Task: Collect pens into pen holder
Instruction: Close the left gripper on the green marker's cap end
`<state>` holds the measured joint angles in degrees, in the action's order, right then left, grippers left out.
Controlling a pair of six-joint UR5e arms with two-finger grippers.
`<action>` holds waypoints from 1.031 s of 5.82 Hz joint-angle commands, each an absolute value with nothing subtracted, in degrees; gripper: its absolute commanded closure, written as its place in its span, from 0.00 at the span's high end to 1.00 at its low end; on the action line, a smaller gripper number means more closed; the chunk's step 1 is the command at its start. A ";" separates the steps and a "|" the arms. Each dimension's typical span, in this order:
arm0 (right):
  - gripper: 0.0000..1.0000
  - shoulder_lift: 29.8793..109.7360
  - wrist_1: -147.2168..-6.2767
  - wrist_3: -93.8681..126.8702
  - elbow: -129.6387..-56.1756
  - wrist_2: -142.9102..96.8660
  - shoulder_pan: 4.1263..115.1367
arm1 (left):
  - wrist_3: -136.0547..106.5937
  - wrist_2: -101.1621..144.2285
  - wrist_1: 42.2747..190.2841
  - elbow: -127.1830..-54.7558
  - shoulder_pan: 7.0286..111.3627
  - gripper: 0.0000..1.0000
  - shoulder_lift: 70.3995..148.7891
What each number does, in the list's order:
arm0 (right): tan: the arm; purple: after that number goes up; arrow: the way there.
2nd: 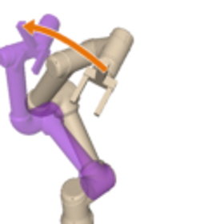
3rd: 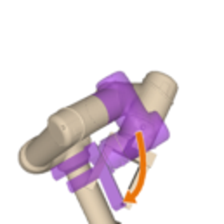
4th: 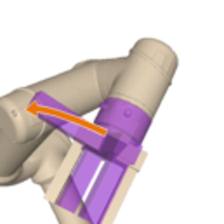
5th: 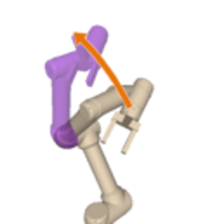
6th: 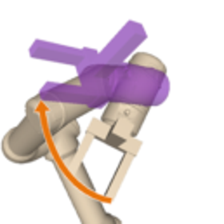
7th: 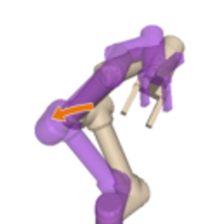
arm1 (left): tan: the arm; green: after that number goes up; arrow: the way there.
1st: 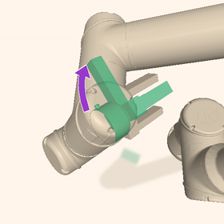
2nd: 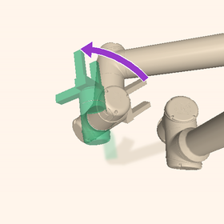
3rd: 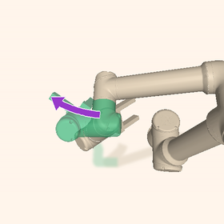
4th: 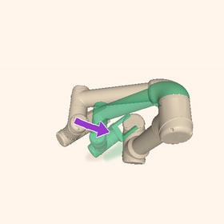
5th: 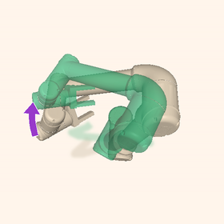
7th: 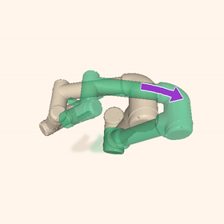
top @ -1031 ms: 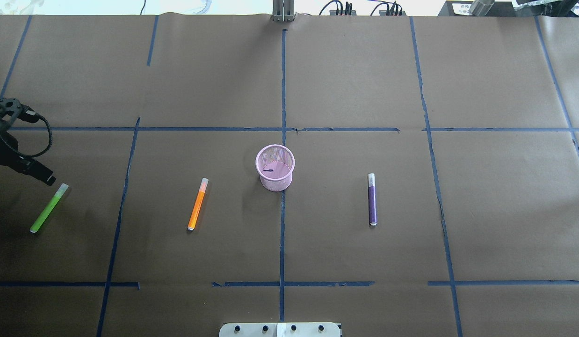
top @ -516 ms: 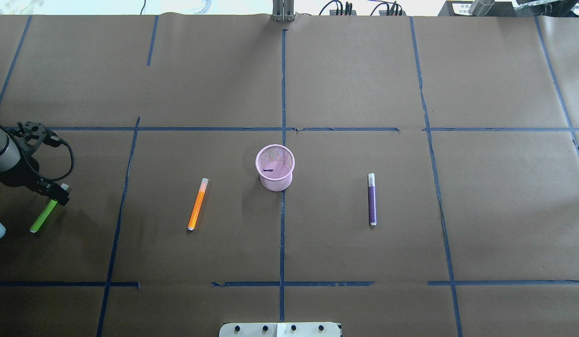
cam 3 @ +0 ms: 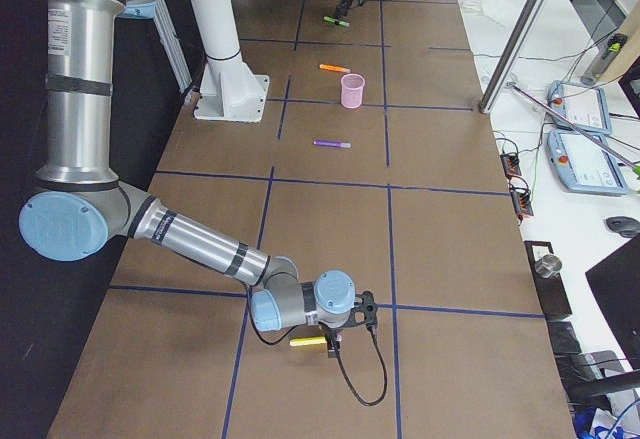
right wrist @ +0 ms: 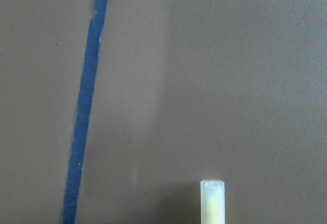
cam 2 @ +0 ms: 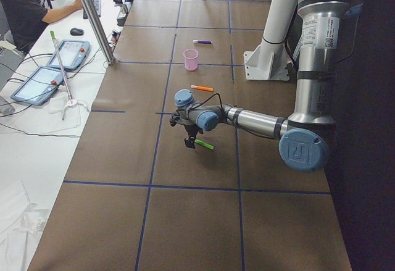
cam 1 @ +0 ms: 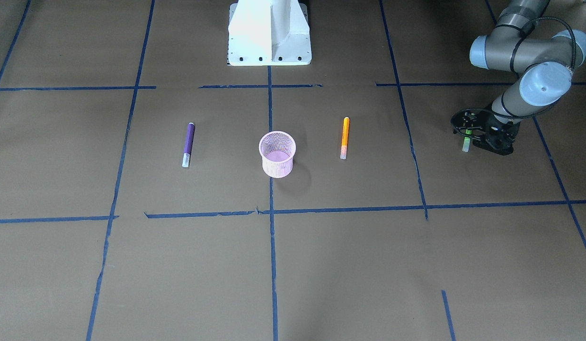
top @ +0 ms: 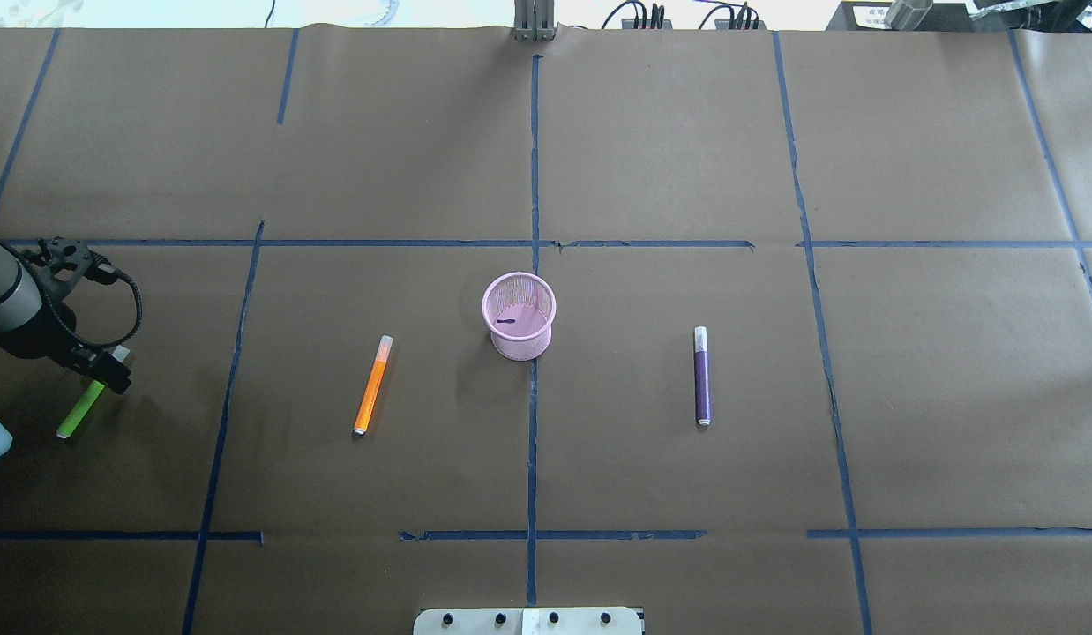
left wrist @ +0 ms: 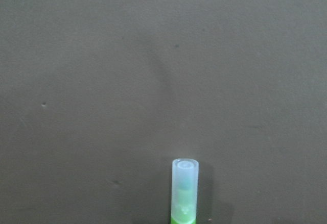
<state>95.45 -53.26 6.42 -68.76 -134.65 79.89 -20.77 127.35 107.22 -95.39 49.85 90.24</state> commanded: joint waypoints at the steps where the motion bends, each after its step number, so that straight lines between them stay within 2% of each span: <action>1: 1.00 95.45 -53.26 6.42 -68.73 -134.65 79.89 | -20.83 127.44 107.23 -95.45 49.83 0.92 90.53; 2: 1.00 95.45 -53.26 6.42 -68.73 -134.65 79.89 | -20.83 127.53 107.14 -95.45 49.83 0.69 90.61; 3: 1.00 95.45 -53.26 6.42 -68.73 -134.65 79.89 | -20.92 127.53 107.05 -95.54 49.83 0.59 90.53; 4: 1.00 95.45 -53.26 6.33 -68.73 -134.65 79.89 | -20.83 127.53 107.05 -95.54 49.83 0.51 90.44; 5: 1.00 95.45 -53.26 6.42 -68.73 -134.65 79.89 | -20.92 127.53 107.05 -95.54 49.83 0.50 90.44; 6: 1.00 95.45 -53.26 6.33 -68.82 -134.65 79.89 | -20.92 127.53 107.05 -95.54 49.83 0.42 90.44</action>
<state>95.45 -53.26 6.38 -68.74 -134.65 79.89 -20.90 127.53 107.05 -95.53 49.84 90.45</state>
